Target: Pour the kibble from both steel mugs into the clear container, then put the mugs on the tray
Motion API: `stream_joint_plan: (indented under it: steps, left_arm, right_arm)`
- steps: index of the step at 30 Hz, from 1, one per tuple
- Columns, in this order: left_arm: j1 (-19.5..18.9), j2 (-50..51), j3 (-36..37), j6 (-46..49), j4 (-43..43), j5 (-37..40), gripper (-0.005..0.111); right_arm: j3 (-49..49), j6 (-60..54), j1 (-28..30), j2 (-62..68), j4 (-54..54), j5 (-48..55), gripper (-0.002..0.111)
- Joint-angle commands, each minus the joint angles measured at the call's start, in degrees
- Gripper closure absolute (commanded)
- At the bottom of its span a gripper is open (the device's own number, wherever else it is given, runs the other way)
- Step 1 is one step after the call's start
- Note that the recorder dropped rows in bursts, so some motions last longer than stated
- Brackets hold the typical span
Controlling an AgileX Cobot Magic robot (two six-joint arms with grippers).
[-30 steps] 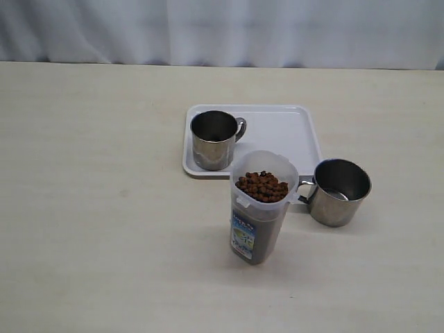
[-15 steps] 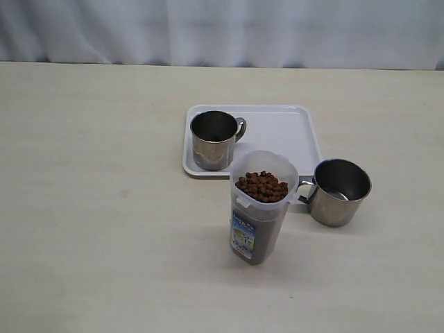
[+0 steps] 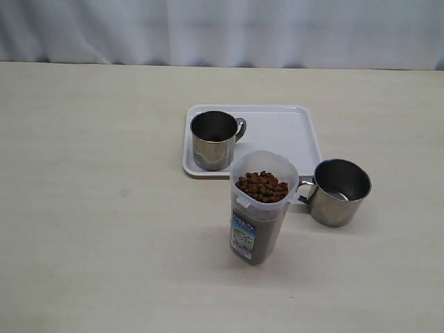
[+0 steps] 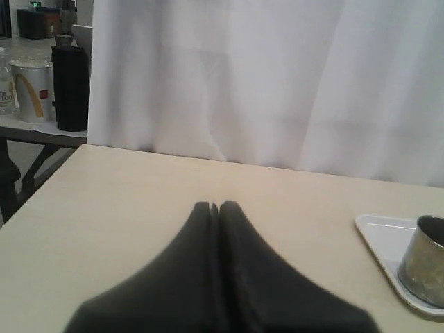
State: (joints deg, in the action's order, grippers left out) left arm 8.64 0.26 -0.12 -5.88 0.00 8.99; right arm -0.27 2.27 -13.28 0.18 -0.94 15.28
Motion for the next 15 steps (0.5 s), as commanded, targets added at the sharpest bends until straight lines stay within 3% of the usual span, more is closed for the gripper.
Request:
stream_joint_plan:
  steps: [1,15]
  left_arm:
    - [-0.6,-0.3,0.1,1.8,1.0,1.7,0.107]
    - [-0.6,-0.3,0.1,1.7,3.2,2.0,0.107]
  right_arm:
    - [0.3,0.0,-0.2,-0.2,0.1,-0.3,0.104]
    - [0.3,0.0,-0.2,-0.2,0.1,-0.3,0.104]
